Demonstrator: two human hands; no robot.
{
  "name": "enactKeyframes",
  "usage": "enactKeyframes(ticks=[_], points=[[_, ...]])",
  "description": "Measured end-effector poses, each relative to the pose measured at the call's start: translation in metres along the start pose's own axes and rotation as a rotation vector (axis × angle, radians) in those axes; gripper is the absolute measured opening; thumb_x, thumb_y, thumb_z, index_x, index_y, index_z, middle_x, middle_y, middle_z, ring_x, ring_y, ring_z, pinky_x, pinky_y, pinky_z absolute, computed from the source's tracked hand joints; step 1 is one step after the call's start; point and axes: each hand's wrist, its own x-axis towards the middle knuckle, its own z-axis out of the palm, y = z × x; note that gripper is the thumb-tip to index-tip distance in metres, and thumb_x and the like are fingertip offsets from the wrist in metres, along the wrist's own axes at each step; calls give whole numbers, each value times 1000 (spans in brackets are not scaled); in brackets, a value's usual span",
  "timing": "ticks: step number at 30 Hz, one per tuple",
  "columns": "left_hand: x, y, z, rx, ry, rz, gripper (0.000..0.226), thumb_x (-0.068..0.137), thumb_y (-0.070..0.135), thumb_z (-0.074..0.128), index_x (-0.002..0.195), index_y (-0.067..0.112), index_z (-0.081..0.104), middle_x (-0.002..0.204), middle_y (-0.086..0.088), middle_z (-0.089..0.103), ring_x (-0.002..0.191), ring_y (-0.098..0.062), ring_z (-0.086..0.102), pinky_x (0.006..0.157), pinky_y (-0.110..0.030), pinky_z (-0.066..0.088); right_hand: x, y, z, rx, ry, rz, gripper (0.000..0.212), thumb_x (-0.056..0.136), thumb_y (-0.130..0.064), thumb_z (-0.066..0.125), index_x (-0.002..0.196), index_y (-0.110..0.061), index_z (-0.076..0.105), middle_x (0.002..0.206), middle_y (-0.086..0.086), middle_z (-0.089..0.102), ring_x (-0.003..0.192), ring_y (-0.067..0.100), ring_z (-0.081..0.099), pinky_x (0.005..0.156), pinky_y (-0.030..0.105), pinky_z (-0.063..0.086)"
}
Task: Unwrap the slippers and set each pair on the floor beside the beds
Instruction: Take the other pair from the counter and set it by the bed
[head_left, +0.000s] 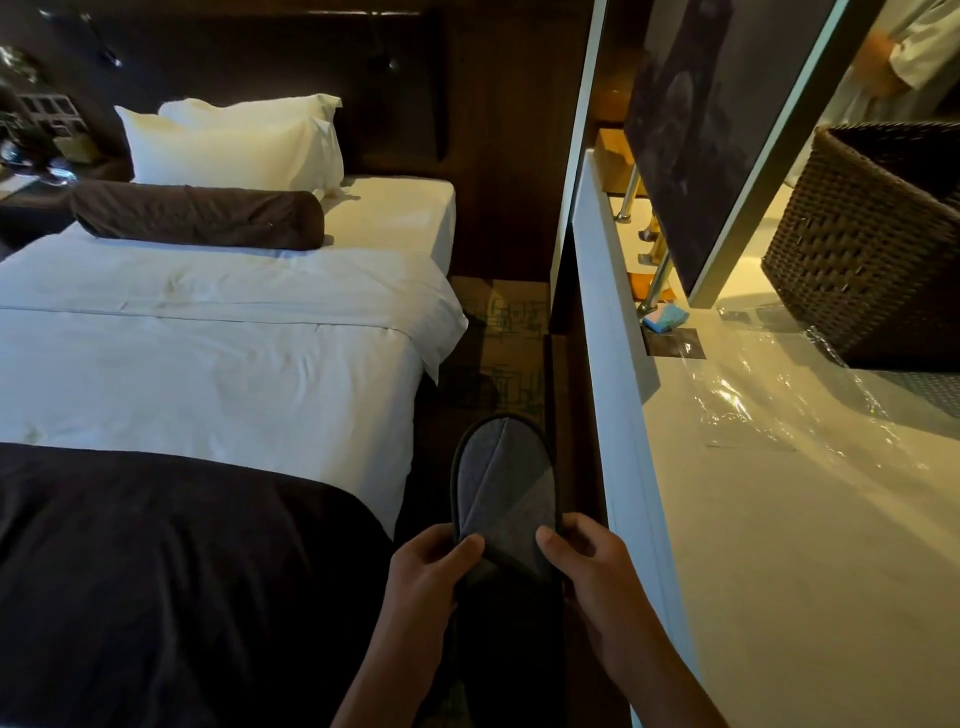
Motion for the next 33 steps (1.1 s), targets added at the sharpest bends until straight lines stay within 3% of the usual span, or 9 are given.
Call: enactKeyframes(ticks=[7, 12, 15, 21, 24, 25, 28, 31, 33], points=[[62, 35, 29, 15, -21, -15, 11, 89, 11, 68, 93, 2, 73, 96, -25, 73, 90, -39, 71, 88, -52, 57, 71, -29, -11, 13, 12, -32, 29, 84, -39, 71, 103, -18, 70, 103, 6, 73, 100, 28, 68, 93, 51, 55], [106, 66, 64, 43, -48, 31, 11, 89, 9, 67, 95, 1, 71, 89, -20, 73, 79, -31, 71, 68, -39, 56, 121, -59, -31, 132, 28, -11, 55, 81, -41, 74, 129, -20, 59, 125, 2, 65, 117, 28, 61, 101, 52, 50], [127, 80, 82, 57, -62, 45, 10, 88, 10, 68, 93, 2, 72, 88, -19, 73, 78, -32, 70, 73, -42, 56, 142, -77, -42, 149, 25, -37, 47, 83, -37, 73, 124, -17, 62, 122, 2, 67, 114, 27, 61, 101, 51, 50], [169, 101, 104, 47, -77, 36, 7, 87, 10, 69, 89, 4, 73, 87, -19, 74, 79, -34, 70, 75, -43, 56, 181, -104, -50, 67, 90, -100, 14, 86, -27, 71, 89, -14, 69, 95, 11, 71, 95, 30, 67, 91, 52, 54], [190, 110, 110, 31, -92, 54, 7, 88, 8, 68, 89, 2, 71, 80, -17, 73, 70, -29, 71, 63, -36, 56, 201, -117, -49, 42, 111, -117, 11, 88, -20, 69, 79, -15, 67, 84, 6, 70, 86, 26, 67, 73, 31, 56], [197, 113, 111, 23, -97, 58, 7, 88, 7, 67, 88, 2, 71, 76, -15, 73, 67, -26, 71, 58, -33, 55, 207, -121, -47, 48, 111, -124, 11, 88, -19, 69, 79, -13, 68, 82, 7, 70, 83, 26, 68, 71, 28, 57], [225, 123, 109, 8, -103, 74, 8, 87, 9, 69, 82, 4, 72, 75, -15, 71, 67, -28, 69, 59, -33, 55, 226, -137, -39, 60, 87, -107, 15, 88, -24, 69, 91, -9, 71, 92, 12, 74, 90, 28, 70, 84, 46, 58], [260, 137, 106, -3, -106, 64, 9, 85, 11, 72, 84, 2, 73, 85, -22, 70, 77, -37, 67, 73, -43, 54, 252, -156, -29, 43, 79, -85, 5, 90, -26, 67, 89, -21, 69, 92, 2, 72, 91, 20, 68, 80, 35, 57], [286, 148, 104, -18, -104, 51, 7, 86, 10, 71, 87, 3, 73, 83, -19, 72, 75, -34, 70, 69, -40, 56, 273, -172, -19, 58, 87, -87, 3, 90, -25, 66, 87, -25, 68, 90, -2, 71, 91, 18, 68, 75, 28, 55]])
